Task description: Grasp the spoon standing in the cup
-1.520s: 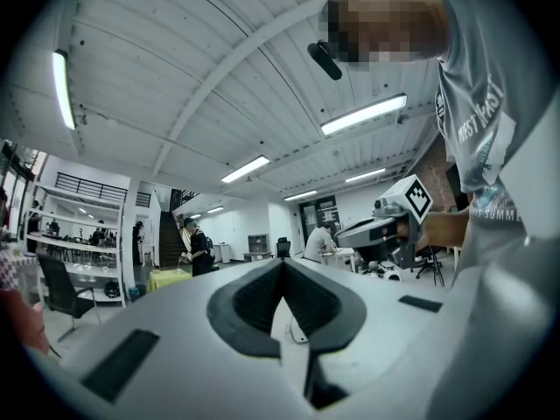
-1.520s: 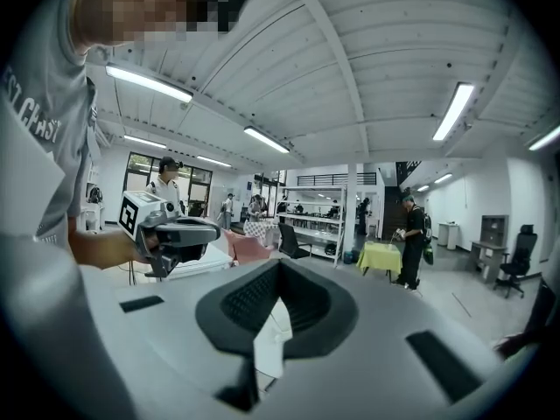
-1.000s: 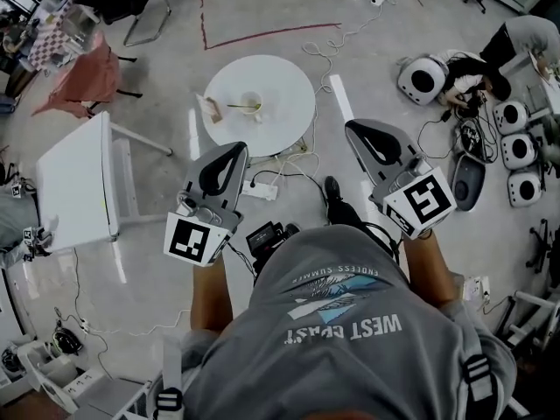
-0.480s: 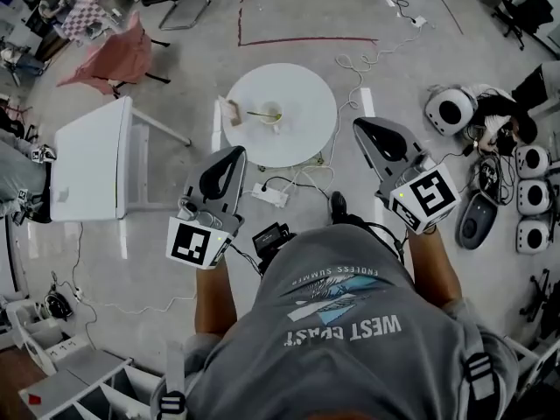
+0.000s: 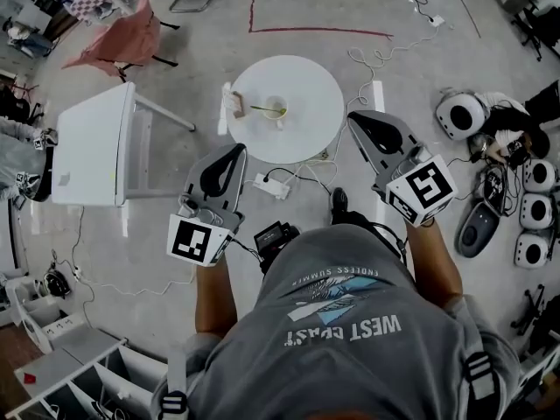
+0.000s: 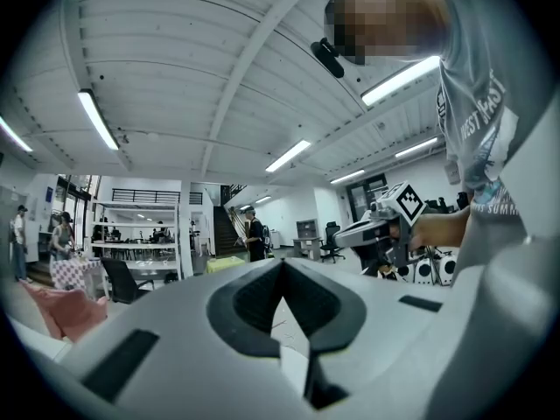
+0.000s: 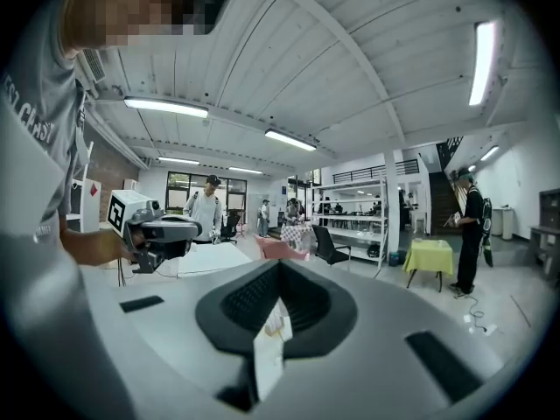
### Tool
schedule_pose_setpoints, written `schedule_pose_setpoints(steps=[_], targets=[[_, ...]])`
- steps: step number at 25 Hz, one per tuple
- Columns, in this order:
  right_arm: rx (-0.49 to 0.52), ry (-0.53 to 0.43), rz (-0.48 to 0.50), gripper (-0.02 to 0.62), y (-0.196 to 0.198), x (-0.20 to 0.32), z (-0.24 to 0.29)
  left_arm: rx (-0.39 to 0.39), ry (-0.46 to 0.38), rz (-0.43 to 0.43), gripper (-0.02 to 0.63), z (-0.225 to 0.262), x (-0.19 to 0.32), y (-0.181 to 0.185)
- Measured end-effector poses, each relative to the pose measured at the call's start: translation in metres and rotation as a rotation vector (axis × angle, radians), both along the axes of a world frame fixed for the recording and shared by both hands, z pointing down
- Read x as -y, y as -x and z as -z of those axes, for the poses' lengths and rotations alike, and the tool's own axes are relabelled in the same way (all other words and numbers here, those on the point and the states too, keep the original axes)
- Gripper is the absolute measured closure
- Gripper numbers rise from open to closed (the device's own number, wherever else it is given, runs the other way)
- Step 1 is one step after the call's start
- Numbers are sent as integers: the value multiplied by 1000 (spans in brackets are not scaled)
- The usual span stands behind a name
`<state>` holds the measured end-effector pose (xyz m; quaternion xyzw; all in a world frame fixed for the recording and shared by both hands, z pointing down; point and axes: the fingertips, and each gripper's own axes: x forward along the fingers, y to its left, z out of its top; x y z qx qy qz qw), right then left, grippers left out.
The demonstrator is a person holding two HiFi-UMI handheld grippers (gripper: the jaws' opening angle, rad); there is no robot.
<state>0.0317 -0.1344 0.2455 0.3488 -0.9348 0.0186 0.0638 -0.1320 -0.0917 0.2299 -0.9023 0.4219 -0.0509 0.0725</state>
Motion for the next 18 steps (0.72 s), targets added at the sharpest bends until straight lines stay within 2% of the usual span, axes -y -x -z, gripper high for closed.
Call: schedule_pose_setpoints(steps=[18], targets=[[3,59,97,594,27,36,-22,8,101,73,603,-30,18,10]])
